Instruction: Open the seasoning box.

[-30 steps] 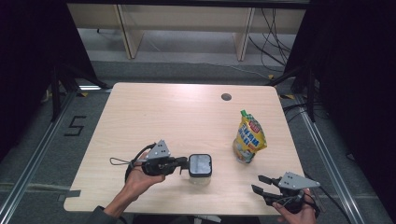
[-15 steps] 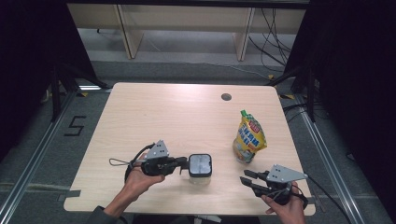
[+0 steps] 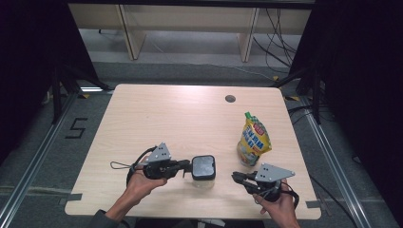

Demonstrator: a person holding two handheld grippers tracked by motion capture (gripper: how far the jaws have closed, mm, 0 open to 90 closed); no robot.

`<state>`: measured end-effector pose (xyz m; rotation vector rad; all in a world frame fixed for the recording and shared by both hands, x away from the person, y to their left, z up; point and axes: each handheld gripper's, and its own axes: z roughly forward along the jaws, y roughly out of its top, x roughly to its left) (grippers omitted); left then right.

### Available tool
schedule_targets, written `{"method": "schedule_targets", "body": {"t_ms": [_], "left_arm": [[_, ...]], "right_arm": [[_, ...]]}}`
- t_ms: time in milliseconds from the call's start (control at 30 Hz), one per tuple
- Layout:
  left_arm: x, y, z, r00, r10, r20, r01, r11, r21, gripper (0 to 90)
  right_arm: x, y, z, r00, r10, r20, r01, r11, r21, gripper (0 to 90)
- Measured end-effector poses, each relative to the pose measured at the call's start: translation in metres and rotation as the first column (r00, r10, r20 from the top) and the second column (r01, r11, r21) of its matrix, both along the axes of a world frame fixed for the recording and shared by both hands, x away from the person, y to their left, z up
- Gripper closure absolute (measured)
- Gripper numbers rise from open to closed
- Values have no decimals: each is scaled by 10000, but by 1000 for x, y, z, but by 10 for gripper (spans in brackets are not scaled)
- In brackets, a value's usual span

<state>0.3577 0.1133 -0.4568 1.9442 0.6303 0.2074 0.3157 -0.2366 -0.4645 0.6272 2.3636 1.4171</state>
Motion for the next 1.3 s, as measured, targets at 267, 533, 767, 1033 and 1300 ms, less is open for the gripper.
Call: {"method": "schedule_targets", "body": {"t_ms": [267,533,767,1033,1300], "left_arm": [[0,1,0,10000,31,22,-31,10000,18,891],[0,1,-1,10000,48,-64,-48,10000,-87,891],[-1,1,-1,9999,113,-93,-114,9999,-75,891],[1,2,-1,10000,-36,67,35,10000,83,891],[1,3,-2,10000,18,5,-18,10000,-81,847]], "right_arm": [[5,12,1,9996,247,167,-246,9997,-87,881],[10,24,2,9991,365,237,-363,9993,-103,895],[14,34,5,9977,555,376,-546,9982,-244,900],[18,45,6,9969,677,392,-664,9972,-329,900],[19,53,9,9949,901,454,-883,9953,-406,900]]}}
